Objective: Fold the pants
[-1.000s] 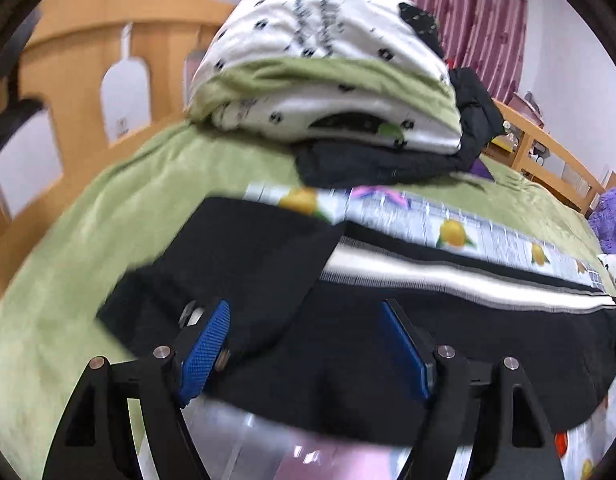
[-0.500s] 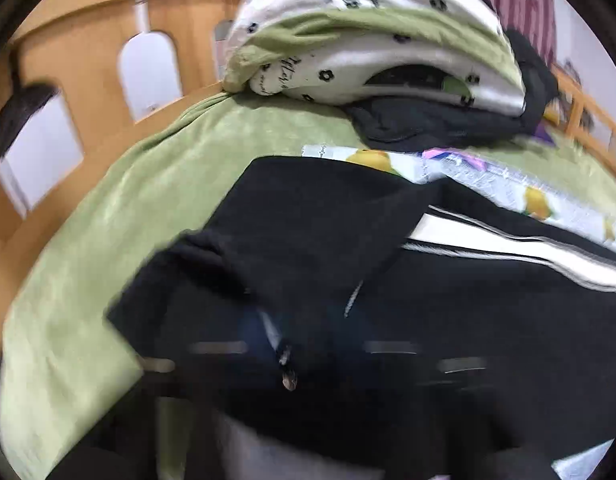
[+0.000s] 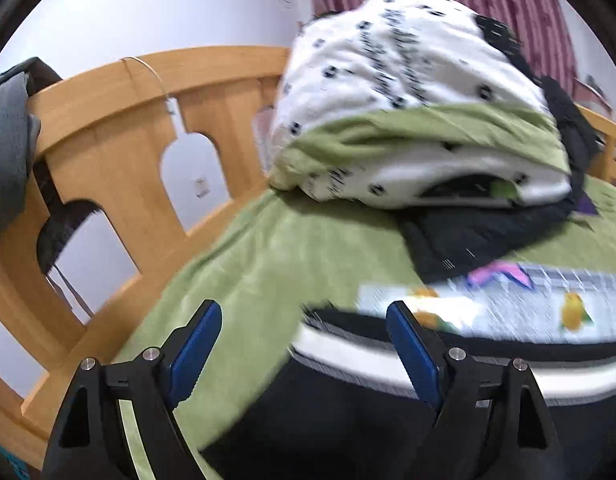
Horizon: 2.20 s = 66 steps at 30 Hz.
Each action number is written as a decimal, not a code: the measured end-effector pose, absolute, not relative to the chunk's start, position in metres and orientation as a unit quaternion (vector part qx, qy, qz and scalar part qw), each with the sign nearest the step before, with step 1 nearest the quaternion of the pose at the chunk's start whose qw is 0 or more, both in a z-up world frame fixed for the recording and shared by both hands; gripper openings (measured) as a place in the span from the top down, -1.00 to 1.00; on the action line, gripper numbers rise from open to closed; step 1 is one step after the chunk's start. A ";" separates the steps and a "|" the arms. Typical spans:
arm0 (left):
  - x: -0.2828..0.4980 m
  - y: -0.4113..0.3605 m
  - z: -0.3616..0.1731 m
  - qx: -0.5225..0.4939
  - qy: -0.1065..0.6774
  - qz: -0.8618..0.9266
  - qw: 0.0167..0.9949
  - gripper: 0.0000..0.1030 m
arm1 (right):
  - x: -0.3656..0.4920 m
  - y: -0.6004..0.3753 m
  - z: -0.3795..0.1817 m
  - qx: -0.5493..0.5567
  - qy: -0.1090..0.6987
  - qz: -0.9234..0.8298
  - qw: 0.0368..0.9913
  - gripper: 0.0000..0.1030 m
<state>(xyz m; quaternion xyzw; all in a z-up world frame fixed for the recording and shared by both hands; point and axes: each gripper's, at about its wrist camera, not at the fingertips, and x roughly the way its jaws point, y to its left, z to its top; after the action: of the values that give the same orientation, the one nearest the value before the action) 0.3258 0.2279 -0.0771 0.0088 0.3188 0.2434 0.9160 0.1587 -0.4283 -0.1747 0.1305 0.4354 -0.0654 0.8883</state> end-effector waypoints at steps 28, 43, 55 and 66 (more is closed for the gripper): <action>0.241 0.225 -0.215 -0.351 0.393 0.065 0.847 -0.04 | 0.256 -0.476 -0.205 0.265 0.395 -0.048 0.878 0.10; 0.202 0.190 -0.124 -0.230 0.402 0.013 0.886 0.78 | 0.221 -0.495 -0.134 0.249 0.358 -0.042 0.899 0.85; 0.110 0.160 -0.172 -0.145 0.493 0.041 0.857 0.47 | 0.093 -0.529 -0.171 0.251 0.435 -0.048 0.863 0.62; 0.080 0.182 -0.170 -0.173 0.496 0.085 0.847 -0.23 | 0.063 -0.570 -0.170 0.291 0.375 -0.092 0.875 0.04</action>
<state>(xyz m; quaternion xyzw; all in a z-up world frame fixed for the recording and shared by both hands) 0.0800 0.1819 -0.1701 -0.1725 0.4959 0.0850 0.8468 0.0627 -0.5699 -0.1704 0.2909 0.3748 -0.0924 0.8754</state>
